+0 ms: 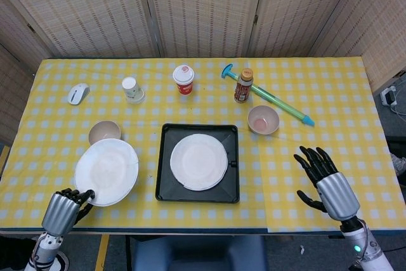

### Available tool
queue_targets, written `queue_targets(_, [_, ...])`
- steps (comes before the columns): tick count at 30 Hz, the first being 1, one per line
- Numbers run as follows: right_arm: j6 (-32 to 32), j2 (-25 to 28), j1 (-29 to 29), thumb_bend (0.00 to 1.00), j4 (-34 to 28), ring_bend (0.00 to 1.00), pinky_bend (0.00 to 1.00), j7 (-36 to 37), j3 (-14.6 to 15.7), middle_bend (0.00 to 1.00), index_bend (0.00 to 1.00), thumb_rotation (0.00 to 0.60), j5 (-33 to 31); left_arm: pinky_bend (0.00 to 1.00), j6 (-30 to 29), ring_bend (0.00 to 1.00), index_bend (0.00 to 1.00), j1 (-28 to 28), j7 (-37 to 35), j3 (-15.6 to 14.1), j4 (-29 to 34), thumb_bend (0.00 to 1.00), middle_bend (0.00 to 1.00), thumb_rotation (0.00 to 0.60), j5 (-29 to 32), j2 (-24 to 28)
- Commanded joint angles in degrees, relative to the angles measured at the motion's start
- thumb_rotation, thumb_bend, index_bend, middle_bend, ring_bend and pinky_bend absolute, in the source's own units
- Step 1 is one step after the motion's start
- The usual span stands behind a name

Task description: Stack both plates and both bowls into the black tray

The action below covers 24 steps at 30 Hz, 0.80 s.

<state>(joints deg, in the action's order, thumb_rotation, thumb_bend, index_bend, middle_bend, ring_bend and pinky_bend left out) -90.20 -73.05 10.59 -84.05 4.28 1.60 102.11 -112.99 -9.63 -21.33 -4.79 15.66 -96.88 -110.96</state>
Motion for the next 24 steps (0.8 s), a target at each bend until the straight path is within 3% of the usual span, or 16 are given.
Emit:
queue_targets(1, [-0.6,0.2,-0.2,0.28,-0.1,0.00,0.00,0.2,0.0,0.00,0.00,0.600,0.2,1.00,0.1,0.96,0.64,-2.0,2.2,-0.1,2.6,0.52,1.00,0.600,-0.8,-0.3])
queue_targets(11, [-3.2,1.3,-1.0,0.28,-0.4,0.00,0.00,1.6,-0.2,0.00,0.00,0.600,1.1,1.00,2.7,0.96,0.64,-8.0,9.4,-1.2,11.5,0.52,1.00,0.600,-4.2,-0.1])
queue_targets(24, [-4.5,2.1,-1.7,0.28,-0.8,0.00,0.00,2.6,-0.5,0.00,0.00,0.600,1.0,1.00,10.4,0.96,0.64,-14.5,16.5,-0.4,16.8,0.52,1.00,0.600,-5.9,-2.8])
